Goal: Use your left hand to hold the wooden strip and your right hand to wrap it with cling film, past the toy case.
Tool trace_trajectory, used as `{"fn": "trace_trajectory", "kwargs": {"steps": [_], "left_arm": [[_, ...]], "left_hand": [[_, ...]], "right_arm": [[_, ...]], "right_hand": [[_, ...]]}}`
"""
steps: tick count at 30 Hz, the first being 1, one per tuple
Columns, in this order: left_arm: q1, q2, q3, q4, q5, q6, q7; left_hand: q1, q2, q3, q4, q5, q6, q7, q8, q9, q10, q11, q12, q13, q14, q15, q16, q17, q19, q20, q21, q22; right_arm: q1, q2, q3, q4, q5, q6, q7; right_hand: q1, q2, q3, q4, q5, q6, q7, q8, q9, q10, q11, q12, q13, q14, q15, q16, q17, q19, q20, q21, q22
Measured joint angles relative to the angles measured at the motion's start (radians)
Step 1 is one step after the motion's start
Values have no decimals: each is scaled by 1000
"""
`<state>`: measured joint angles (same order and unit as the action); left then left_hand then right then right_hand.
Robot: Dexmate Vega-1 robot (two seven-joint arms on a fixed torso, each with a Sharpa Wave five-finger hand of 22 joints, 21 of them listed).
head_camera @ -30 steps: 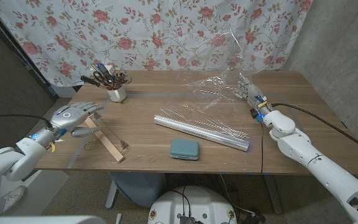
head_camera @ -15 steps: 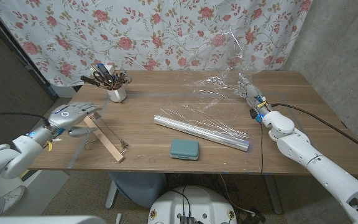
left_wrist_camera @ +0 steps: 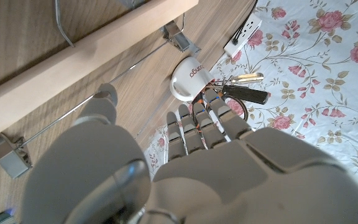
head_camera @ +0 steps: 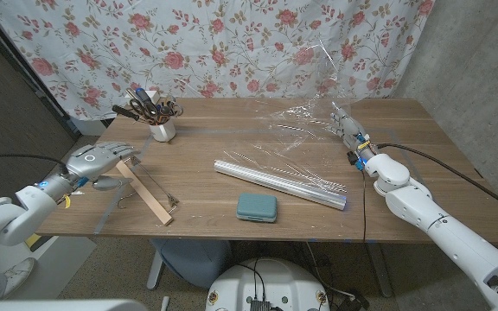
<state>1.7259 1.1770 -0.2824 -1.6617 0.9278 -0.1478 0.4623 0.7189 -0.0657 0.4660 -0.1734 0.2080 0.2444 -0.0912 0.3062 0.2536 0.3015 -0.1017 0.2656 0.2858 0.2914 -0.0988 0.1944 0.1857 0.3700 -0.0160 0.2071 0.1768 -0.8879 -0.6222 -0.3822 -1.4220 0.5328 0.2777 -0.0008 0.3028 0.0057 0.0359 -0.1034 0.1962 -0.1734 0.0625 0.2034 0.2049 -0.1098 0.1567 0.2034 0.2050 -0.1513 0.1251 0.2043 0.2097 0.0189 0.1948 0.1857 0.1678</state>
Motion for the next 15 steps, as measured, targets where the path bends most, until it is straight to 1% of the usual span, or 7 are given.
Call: {"fn": "trace_trajectory", "kwargs": {"steps": [3,5,7,9,12,14,15], "left_arm": [[-5,10,12,3,3,9,-8],[-5,11,12,4,4,14,-12],[-7,20,21,6,6,20,-16],[-7,21,23,6,10,29,-22],[-3,35,32,0,17,47,-35],[-1,40,34,-2,22,57,-42],[-1,40,34,-2,22,59,-43]], "left_hand": [[0,0,-4,4,0,0,0,6,0,0,0,-1,4,10,-9,0,3,4,-4,0,0],[0,0,-1,7,0,0,0,6,4,7,-7,-1,5,18,-7,2,3,4,-4,0,0],[4,4,0,8,0,0,0,6,5,11,-11,6,5,29,-10,7,6,11,3,0,0],[8,8,0,8,0,0,0,12,5,17,-5,8,9,32,-14,7,8,13,5,0,0],[17,9,0,8,0,-7,7,12,5,19,-4,8,9,38,-8,7,8,14,7,0,0],[19,7,2,6,0,-11,4,12,5,19,-4,8,9,38,-8,7,8,14,7,0,0],[24,9,5,4,0,-15,4,12,5,19,-4,8,9,38,-8,7,8,8,13,0,0]], "right_arm": [[-1,0,1,0,0,0,-1],[-1,0,1,0,0,0,-1],[-2,-1,1,0,0,0,-1],[-3,-1,2,0,-1,-1,-3],[-3,-1,2,-1,-1,-2,-5],[-4,-1,2,-1,-1,-2,-6],[-4,-1,3,-1,-1,-2,-6]], "right_hand": [[0,0,0,0,0,0,0,0,0,0,0,0,0,0,0,0,0,0,0,0,0],[0,0,0,0,0,0,0,0,0,0,0,0,0,0,0,0,0,0,0,0,0],[0,0,0,0,0,0,0,0,0,0,0,0,0,0,0,0,0,0,0,0,0],[0,0,0,0,0,0,0,0,0,0,0,0,0,0,0,0,0,0,0,0,0],[0,0,0,0,0,0,0,0,0,0,0,0,0,0,0,0,0,0,0,0,0],[0,0,0,0,0,0,0,0,0,0,0,0,0,0,0,0,0,0,0,0,0],[0,0,0,0,0,0,0,0,0,0,0,0,0,0,0,0,0,0,0,0,0]]}}
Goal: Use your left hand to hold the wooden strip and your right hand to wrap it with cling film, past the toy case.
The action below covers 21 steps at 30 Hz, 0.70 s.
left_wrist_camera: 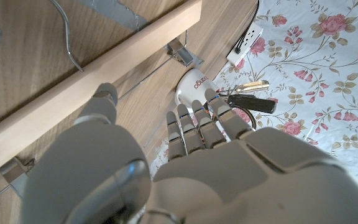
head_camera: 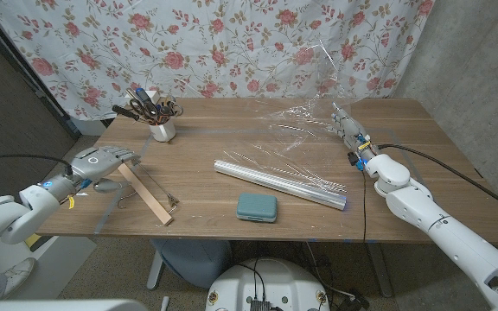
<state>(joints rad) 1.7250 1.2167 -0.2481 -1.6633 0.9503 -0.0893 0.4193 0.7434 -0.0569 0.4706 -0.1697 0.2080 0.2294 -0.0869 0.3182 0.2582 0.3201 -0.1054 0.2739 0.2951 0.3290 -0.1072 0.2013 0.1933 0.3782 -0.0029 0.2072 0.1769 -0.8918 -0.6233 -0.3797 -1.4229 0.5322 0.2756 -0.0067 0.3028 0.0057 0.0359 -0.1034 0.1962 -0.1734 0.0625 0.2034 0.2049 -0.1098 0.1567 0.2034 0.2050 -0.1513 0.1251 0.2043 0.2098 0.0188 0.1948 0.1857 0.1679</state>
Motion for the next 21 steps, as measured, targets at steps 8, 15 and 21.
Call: {"fn": "trace_trajectory", "kwargs": {"steps": [8,15,21], "left_arm": [[17,16,6,-27,33,59,-48],[20,25,20,-46,62,109,-82],[20,34,34,-58,74,143,-103]], "left_hand": [[46,6,12,-4,0,-25,-4,0,5,-24,-2,-4,9,-23,7,-11,-3,-23,15,-9,0],[65,5,17,-8,0,-26,-6,3,5,-29,-7,-4,9,-24,5,-11,-3,-34,15,-9,0],[73,7,16,-8,0,-17,-8,15,9,-29,-7,-4,14,-24,5,-11,-3,-34,15,-9,0]], "right_arm": [[-1,0,1,-1,-1,-2,-5],[-1,0,1,-1,-2,-4,-6],[-2,1,0,-1,-2,-4,-7]], "right_hand": [[0,0,0,0,0,0,0,0,0,0,0,0,0,0,0,0,0,0,0,0,0],[0,0,0,0,0,0,0,0,0,0,0,0,0,0,0,0,0,0,0,0,0],[0,0,0,0,0,0,0,0,0,0,0,0,0,0,0,0,0,0,0,0,0]]}}
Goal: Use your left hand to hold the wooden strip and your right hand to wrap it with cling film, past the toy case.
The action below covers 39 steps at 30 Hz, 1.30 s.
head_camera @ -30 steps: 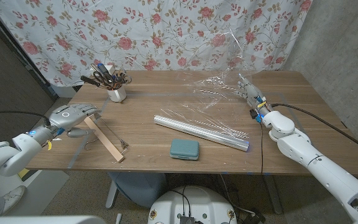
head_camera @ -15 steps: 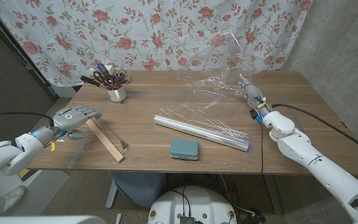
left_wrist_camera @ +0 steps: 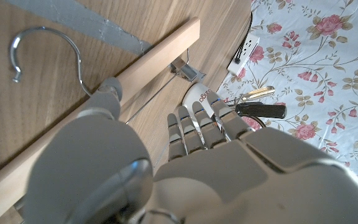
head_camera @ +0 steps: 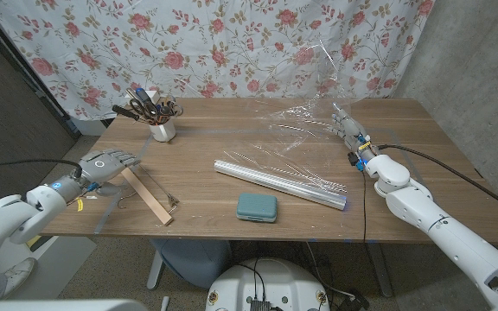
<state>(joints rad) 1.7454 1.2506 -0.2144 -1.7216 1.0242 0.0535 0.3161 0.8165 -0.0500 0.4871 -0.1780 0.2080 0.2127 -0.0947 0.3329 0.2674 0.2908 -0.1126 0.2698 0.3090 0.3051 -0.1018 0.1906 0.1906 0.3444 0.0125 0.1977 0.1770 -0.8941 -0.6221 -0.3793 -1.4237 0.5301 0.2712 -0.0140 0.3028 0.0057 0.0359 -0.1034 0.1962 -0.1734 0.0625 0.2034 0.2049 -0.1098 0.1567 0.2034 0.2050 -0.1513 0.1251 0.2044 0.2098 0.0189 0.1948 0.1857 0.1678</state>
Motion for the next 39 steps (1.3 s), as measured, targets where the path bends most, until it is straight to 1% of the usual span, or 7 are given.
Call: {"fn": "trace_trajectory", "kwargs": {"steps": [3,6,12,15,19,27,39], "left_arm": [[0,6,6,-4,3,14,-12],[0,10,10,-11,3,28,-28],[-6,22,26,-24,10,63,-73],[-8,27,35,-31,11,82,-95],[-18,38,54,-45,11,109,-129],[-37,61,91,-59,7,154,-178],[-76,112,165,-75,-19,220,-230]], "left_hand": [[17,0,0,0,0,0,0,0,0,4,-4,0,0,0,0,0,0,0,0,0,0],[31,10,0,0,0,-35,-3,-8,0,4,-4,0,5,0,0,0,0,0,0,0,0],[37,16,-1,0,0,-52,-1,-9,0,4,-4,3,5,4,-4,0,0,3,-3,0,0],[40,20,-12,12,0,-107,-1,-29,0,-16,-5,3,9,-6,-13,0,3,4,-4,0,0],[40,20,-17,17,-1,-136,7,-38,0,-31,-2,-1,14,-18,-4,0,3,-5,-5,0,0],[40,20,-24,24,-5,-156,13,-39,0,-41,-5,-4,18,-25,0,0,3,-5,-5,0,0],[54,33,-27,21,-5,-167,23,-39,2,-53,-4,-4,22,-36,0,0,3,-11,-11,0,0]], "right_arm": [[0,1,-1,2,0,0,0],[0,2,-2,4,-1,0,0],[2,6,-3,11,-1,0,-1],[3,7,-4,13,-1,1,-1],[3,7,-4,14,-1,3,-1],[2,9,-4,17,-1,7,-1],[5,11,-4,20,-1,10,2]], "right_hand": [[0,0,0,0,0,0,0,0,0,0,0,0,0,0,0,0,0,0,0,0,0],[0,0,0,0,0,0,0,0,0,0,0,0,0,0,0,0,0,0,0,0,0],[0,0,0,0,0,0,0,0,0,0,0,0,0,0,0,0,0,0,0,0,0],[0,0,0,0,0,0,0,0,0,0,0,0,0,0,0,0,0,0,0,0,0],[0,0,0,0,0,0,0,0,0,0,0,0,0,0,0,0,0,0,0,0,0],[0,0,0,0,0,0,0,0,0,0,0,0,0,0,0,0,0,0,0,0,0],[-4,4,0,0,0,0,0,0,0,0,0,0,0,0,0,0,0,0,0,0,0]]}}
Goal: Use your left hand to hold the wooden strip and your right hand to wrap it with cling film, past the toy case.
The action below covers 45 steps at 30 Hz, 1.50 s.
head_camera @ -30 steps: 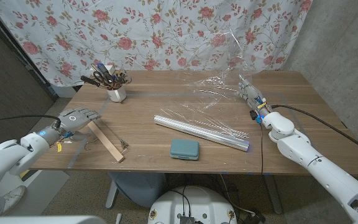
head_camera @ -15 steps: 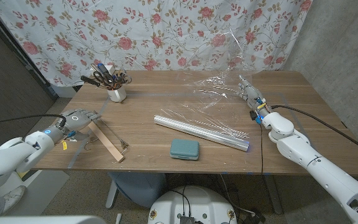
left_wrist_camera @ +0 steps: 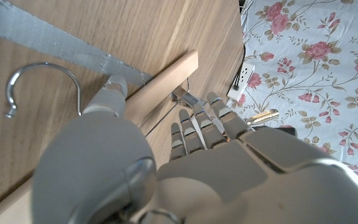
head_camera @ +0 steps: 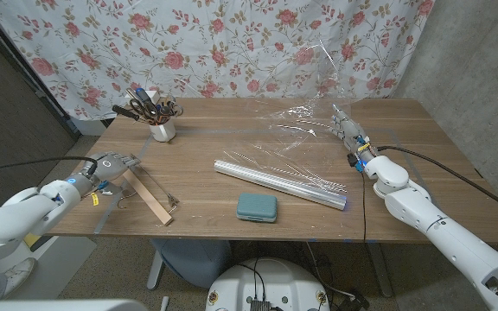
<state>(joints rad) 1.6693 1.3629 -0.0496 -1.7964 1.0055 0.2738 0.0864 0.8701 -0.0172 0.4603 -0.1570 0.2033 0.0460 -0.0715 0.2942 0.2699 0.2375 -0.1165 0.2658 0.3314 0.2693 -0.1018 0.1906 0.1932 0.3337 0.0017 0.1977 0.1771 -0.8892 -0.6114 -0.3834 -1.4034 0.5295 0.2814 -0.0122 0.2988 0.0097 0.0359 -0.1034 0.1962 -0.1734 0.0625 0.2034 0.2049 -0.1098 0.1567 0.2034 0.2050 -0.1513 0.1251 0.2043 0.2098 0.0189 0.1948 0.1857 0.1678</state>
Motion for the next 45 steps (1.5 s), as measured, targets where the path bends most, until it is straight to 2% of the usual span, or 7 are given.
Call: {"fn": "trace_trajectory", "kwargs": {"steps": [2,12,18,25,37,40,45], "left_arm": [[-7,12,16,-2,-6,12,-5],[-38,63,85,-10,-41,65,-11],[-68,93,138,-15,-64,97,-6],[-140,124,233,-22,-82,127,-6],[-273,130,369,-22,-82,134,-23],[-302,128,396,-19,-82,130,-25],[-346,122,438,-13,-85,123,-27]], "left_hand": [[0,0,-3,3,0,0,0,0,2,11,-11,4,1,8,-8,0,0,0,0,0,0],[-3,11,-3,3,0,13,13,5,2,57,-25,34,10,46,-24,13,5,0,0,0,0],[-4,17,-3,3,0,52,21,19,2,65,-21,42,15,51,-29,15,5,0,0,0,0],[-7,23,-7,7,1,108,25,46,2,77,-16,54,19,56,-23,15,7,0,0,0,0],[-7,23,-6,6,-2,129,36,51,2,81,-5,54,21,73,-11,15,7,18,6,7,1],[-11,43,-6,6,-4,144,32,57,0,108,-11,62,21,106,-22,27,7,42,6,15,2],[-13,45,-5,5,-7,176,22,73,-1,149,-23,75,21,161,-46,40,7,84,8,30,2]], "right_arm": [[0,0,0,0,0,0,0],[3,2,-1,1,0,1,-1],[6,6,-2,10,0,2,0],[6,7,-2,11,0,3,0],[0,1,0,1,1,2,-5],[-1,0,1,-2,1,0,-6],[-1,-2,2,-6,1,-2,-9]], "right_hand": [[0,0,0,0,0,0,0,0,0,0,0,0,0,0,0,0,0,0,0,0,0],[0,0,0,0,0,0,0,0,0,0,0,0,0,0,0,0,0,0,0,0,0],[0,0,0,0,0,0,0,0,0,0,0,0,0,0,0,0,0,0,0,0,0],[0,0,0,0,0,0,0,0,0,0,0,0,0,0,0,0,0,0,0,0,0],[0,0,0,0,0,0,0,0,0,0,0,0,0,-5,-5,0,0,0,0,0,0],[0,0,0,0,0,0,0,0,0,0,0,0,0,-5,-5,0,0,0,0,0,0],[0,0,0,0,0,0,0,0,0,0,0,0,0,-5,-5,0,0,0,0,0,0]]}}
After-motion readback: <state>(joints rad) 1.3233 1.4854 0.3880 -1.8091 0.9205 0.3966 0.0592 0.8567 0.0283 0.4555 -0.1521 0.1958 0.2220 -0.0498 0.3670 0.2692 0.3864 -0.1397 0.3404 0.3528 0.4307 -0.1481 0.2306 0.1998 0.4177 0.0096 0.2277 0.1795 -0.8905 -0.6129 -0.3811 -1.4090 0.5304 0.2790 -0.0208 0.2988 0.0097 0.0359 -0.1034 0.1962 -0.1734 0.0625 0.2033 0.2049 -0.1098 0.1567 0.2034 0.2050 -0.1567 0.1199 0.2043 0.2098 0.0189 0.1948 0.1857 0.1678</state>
